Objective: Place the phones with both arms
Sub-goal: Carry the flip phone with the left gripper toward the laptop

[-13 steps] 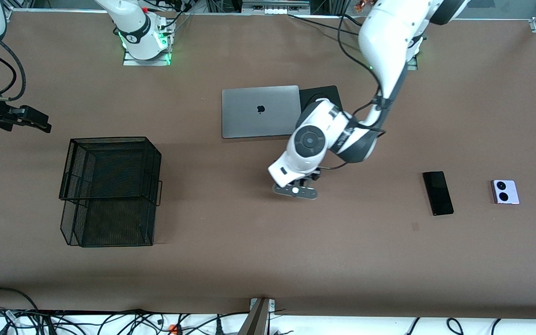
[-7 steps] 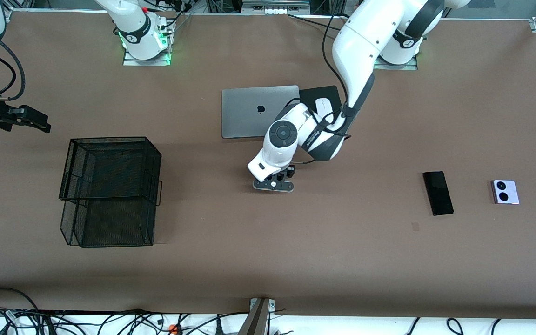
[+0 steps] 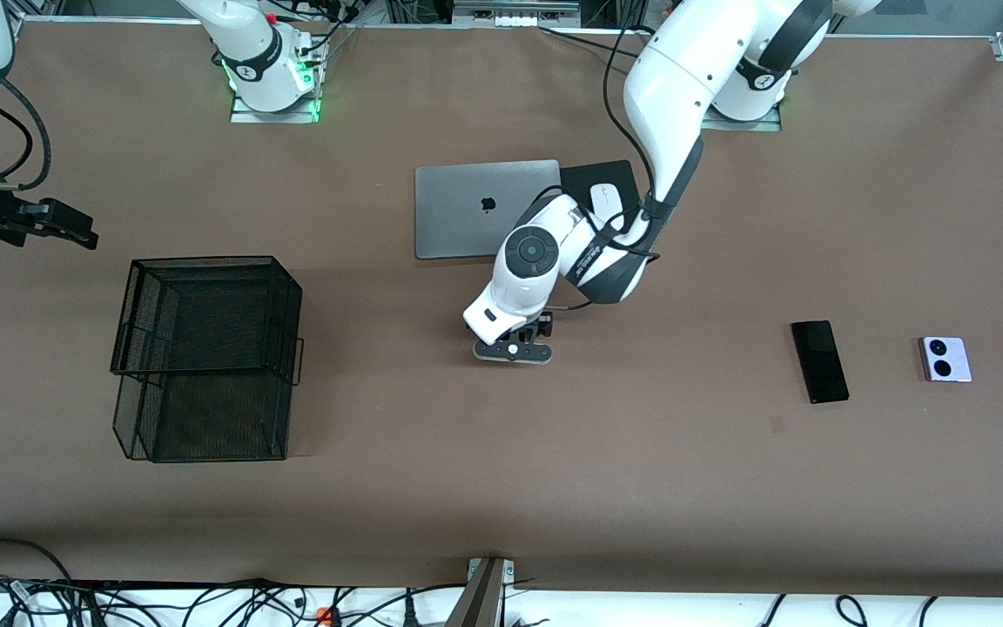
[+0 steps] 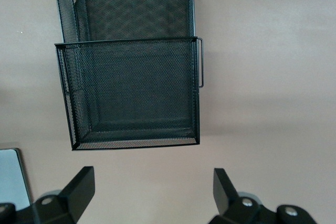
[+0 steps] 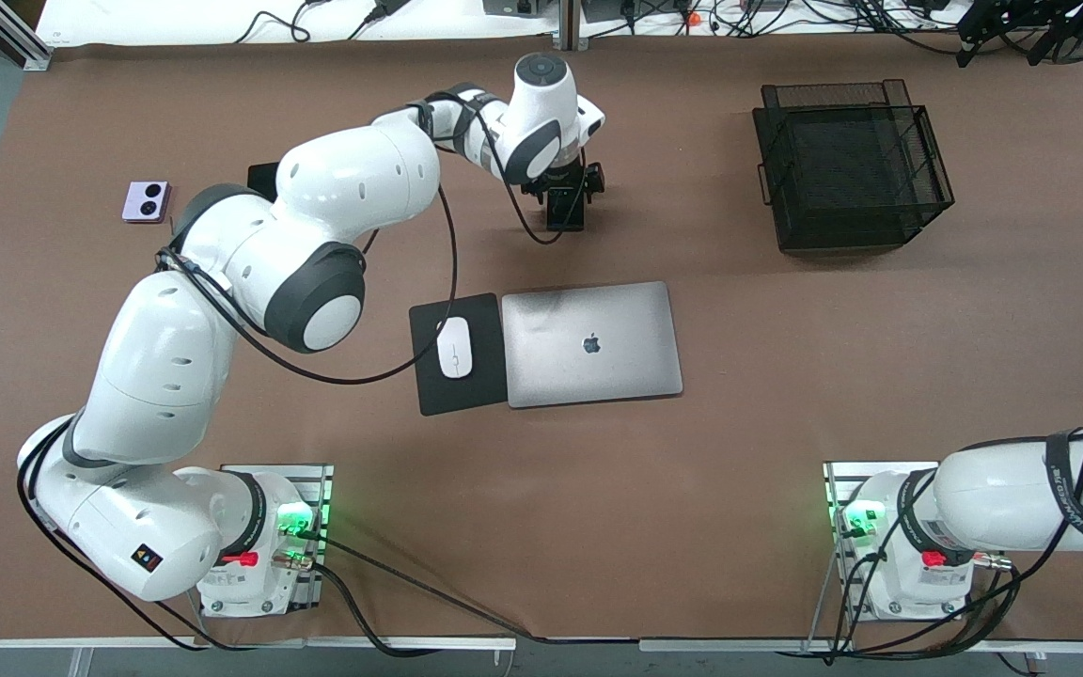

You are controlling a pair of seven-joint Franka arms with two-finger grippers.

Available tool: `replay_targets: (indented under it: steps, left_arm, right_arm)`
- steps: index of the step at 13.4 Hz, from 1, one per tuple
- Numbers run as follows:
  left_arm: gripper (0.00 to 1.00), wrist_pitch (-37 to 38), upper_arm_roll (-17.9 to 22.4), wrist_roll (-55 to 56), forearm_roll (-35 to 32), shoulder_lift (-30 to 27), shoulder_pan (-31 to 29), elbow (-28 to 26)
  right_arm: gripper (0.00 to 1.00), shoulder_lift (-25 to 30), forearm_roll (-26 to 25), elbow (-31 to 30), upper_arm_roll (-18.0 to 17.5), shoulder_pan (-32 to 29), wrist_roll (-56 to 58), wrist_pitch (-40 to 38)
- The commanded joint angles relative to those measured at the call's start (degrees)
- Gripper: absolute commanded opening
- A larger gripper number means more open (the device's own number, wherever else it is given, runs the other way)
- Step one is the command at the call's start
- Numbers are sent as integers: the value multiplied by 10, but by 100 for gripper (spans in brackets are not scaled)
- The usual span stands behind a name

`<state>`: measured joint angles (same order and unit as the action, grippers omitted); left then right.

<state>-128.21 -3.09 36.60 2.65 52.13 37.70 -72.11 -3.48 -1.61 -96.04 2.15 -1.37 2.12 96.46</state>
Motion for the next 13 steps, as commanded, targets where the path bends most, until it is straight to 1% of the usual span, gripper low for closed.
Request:
replay_targets:
  steps: [1, 3, 5, 6, 8, 9, 10, 12, 13]
  left_arm:
    - [100, 119, 18, -7, 1, -82, -17, -3]
    - [100, 199, 17, -19, 2, -137, -50, -5]
    - [100, 274, 19, -27, 1, -165, -72, -5]
    - [100, 294, 19, -38, 1, -182, -90, -4]
    - [100, 327, 18, -112, 1, -214, -144, -4]
    - [100, 330, 17, -157, 2, -228, -170, -3]
    - [100, 330, 18, -177, 3, -242, -189, -3]
    - [100, 332, 19, -178, 2, -265, -220, -3]
    - [100, 346, 19, -176, 2, -270, -230, -2]
  right_arm:
    - [100, -2, 9, 2, -3, 8, 0, 2]
    - [100, -7, 9, 0, -3, 38, -12, 11]
    - [100, -20, 9, -2, -3, 67, -50, 27]
    - [100, -31, 10, -3, -3, 83, -65, 36]
    - [100, -50, 10, -2, -3, 127, -118, 64]
    - [100, -62, 9, -1, -3, 160, -149, 79]
    - [100, -71, 7, 1, -3, 188, -194, 87]
    - [100, -82, 6, 4, -3, 245, -259, 111]
    - [100, -96, 5, 5, -3, 272, -286, 133]
